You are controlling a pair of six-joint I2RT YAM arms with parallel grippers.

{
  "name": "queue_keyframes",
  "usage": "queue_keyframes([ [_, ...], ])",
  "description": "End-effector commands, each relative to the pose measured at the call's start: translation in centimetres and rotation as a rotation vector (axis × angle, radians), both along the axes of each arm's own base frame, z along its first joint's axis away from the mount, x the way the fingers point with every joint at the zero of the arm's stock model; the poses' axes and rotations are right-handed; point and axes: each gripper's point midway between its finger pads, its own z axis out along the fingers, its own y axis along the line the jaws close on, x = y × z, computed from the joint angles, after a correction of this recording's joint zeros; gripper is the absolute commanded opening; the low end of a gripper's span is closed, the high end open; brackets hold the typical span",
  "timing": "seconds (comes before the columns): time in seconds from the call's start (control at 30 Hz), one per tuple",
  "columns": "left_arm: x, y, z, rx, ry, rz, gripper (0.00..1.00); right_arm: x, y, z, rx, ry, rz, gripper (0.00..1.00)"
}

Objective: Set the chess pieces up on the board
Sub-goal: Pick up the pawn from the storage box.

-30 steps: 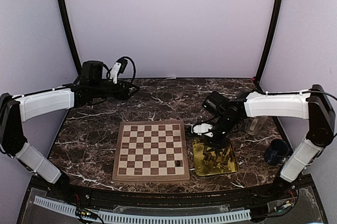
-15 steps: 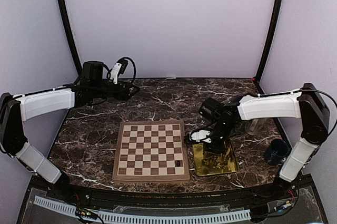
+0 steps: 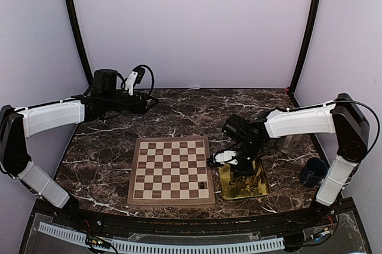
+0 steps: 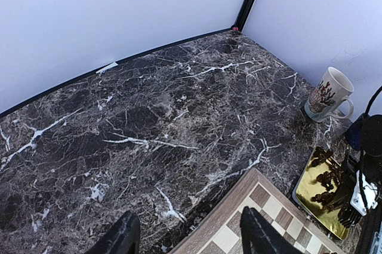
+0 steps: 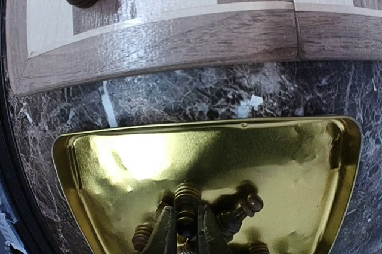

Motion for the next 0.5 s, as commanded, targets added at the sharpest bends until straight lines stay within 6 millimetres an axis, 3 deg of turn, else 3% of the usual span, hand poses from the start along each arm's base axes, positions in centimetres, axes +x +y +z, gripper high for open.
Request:
queue_keyframes([
  [0.0, -0.3, -0.4, 1.0, -0.012, -0.011, -0.02, 0.6, 0.3, 0.8, 0.5, 0.005, -0.013, 0.008, 0.07],
  [0.47, -0.4, -0.4, 1.1, -0.017, -0.011, -0.023, 0.6, 2.0, 4.6, 6.9, 0.13, -0.081, 0.032, 0.04],
])
